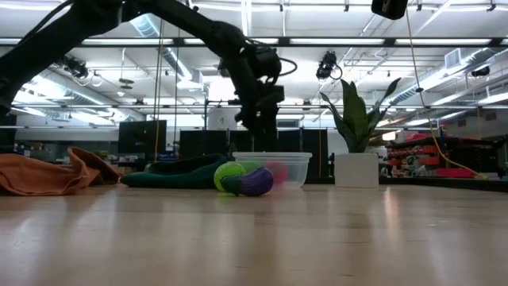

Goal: Pick and placing Produce into tupperware
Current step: Put the violet eggplant into the transparent bin

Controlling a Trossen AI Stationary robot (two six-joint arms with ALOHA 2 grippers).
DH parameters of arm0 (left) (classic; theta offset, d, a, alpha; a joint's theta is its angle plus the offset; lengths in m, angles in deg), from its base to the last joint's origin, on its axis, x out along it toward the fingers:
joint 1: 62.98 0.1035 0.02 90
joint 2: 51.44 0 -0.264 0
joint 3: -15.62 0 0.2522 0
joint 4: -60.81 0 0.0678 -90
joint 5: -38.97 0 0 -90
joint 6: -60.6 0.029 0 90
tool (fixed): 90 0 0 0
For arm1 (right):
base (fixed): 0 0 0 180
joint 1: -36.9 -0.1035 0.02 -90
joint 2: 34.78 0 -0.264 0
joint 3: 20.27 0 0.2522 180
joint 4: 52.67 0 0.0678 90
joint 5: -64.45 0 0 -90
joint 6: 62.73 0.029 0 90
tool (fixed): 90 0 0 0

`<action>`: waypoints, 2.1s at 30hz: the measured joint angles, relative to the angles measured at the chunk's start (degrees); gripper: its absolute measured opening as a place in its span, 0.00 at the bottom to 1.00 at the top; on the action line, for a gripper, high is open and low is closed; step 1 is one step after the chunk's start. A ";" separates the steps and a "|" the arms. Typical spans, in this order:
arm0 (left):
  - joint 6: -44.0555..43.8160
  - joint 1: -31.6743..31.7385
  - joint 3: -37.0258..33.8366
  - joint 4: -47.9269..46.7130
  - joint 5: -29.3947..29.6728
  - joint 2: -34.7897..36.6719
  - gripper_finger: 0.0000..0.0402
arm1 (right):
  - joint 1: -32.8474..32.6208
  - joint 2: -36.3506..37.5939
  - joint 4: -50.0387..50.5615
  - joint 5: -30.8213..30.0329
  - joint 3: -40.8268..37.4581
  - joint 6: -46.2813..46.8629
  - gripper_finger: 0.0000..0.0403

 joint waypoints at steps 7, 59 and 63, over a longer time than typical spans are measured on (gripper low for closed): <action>-0.12 -0.20 8.27 -10.51 -0.13 0.09 0.72 | 0.00 0.02 -0.01 0.74 -0.01 -0.26 0.41; -22.37 -33.12 -8.27 41.32 -5.35 8.81 0.39 | -10.88 20.12 13.10 -4.47 -0.01 -1.40 0.41; -19.31 -30.44 -8.15 40.03 -5.01 12.36 0.32 | -10.88 20.90 13.22 -6.03 -0.01 -1.40 0.41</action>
